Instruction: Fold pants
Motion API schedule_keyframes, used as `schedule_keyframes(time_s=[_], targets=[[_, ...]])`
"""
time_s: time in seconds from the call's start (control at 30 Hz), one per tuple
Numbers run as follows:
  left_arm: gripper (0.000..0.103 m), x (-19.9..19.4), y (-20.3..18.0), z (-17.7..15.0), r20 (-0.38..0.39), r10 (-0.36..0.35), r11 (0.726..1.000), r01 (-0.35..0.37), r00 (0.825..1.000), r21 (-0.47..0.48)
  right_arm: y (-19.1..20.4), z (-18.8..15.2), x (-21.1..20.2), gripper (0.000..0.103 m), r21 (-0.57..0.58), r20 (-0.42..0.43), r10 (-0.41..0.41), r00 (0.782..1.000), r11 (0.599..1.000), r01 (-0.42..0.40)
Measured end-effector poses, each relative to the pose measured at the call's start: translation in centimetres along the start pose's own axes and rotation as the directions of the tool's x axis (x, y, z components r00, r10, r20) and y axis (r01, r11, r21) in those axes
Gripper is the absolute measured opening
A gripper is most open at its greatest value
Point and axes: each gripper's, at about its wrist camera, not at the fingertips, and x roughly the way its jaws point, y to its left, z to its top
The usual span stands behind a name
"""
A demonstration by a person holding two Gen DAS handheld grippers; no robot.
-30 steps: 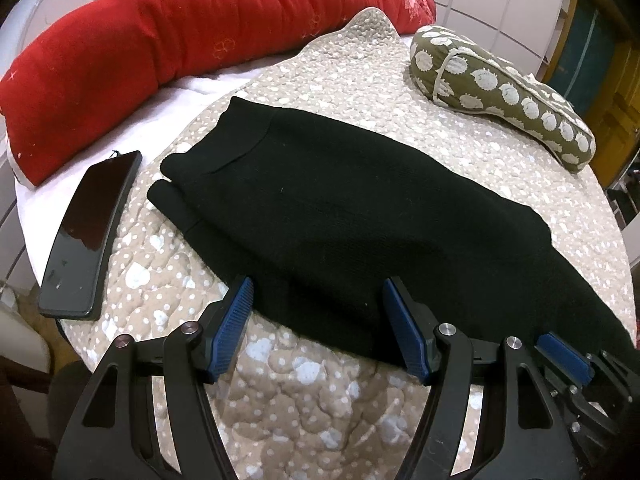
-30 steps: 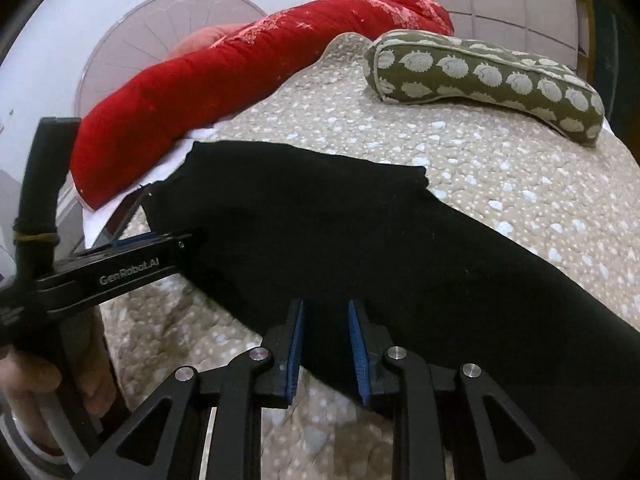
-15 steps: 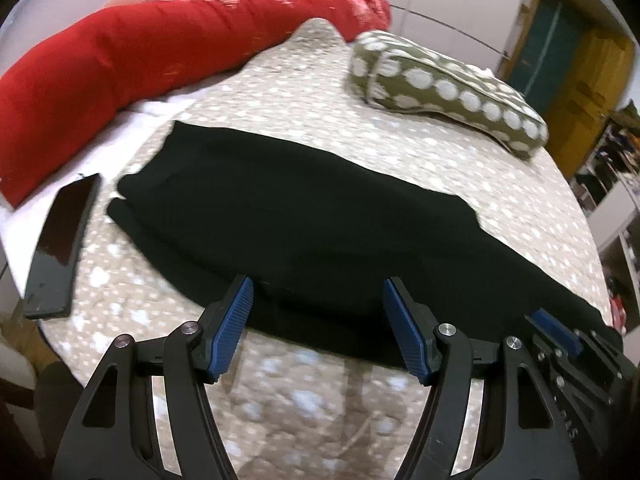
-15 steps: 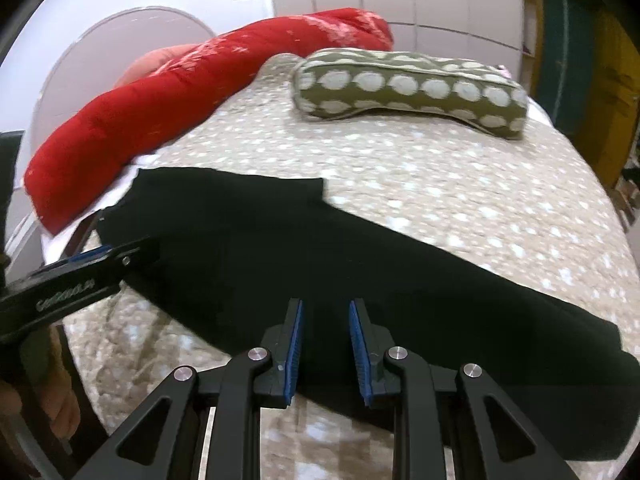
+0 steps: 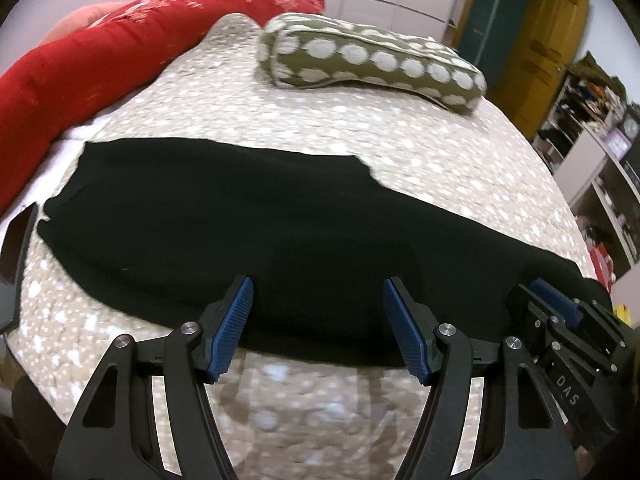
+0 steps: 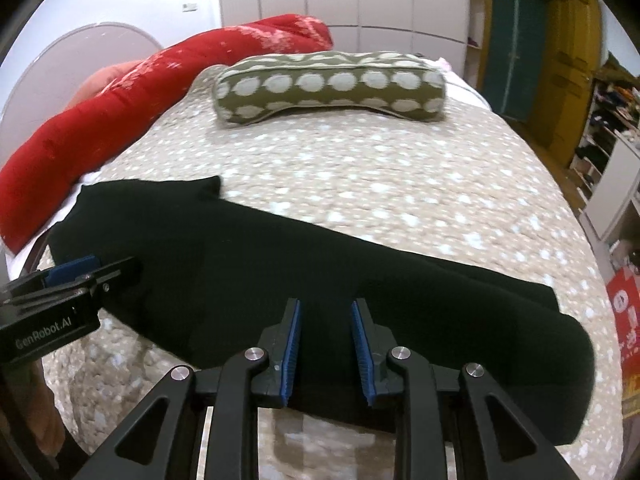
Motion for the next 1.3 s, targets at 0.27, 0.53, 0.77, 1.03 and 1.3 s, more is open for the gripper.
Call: schedule_keyframes(time_s=[0.27,0.53,0.77,1.03,1.3], targets=[[0.068,0.9,-4.2,0.2,-0.012,-0.039,0.996,0.04,0.999,0.083,-3.7,-0.8,-0.6,0.026,0.068,-0.005,-0.024,1.0,0.997,0.025],[0.068,2.2,-7.5,0.6,-0.04,-0.069,0.986,0.074,0.997,0.15,-6.6,-1.9,-2.2,0.026,0.105,0.007,-0.038,0.999,0.994,0.037],[0.068,2.9,-11.2,1.8,-0.065,-0.136,0.969,0.146,0.989,0.198,-11.8,-4.4,-4.9,0.029,0.207,0.014,-0.107,0.994,0.973,0.102],[0.068,3.9,-17.7,2.7,-0.155,-0.26,0.898,0.298,0.953,0.324,-16.4,-6.0,-5.2,0.037,0.398,0.036,-0.006,0.999,0.917,-0.009],[0.068,3.9,-19.2,2.8,-0.16,-0.26,0.858,0.304,0.952,0.414,-16.0,-5.0,-5.1,0.037,0.35,0.073,-0.007,0.997,0.936,-0.019]])
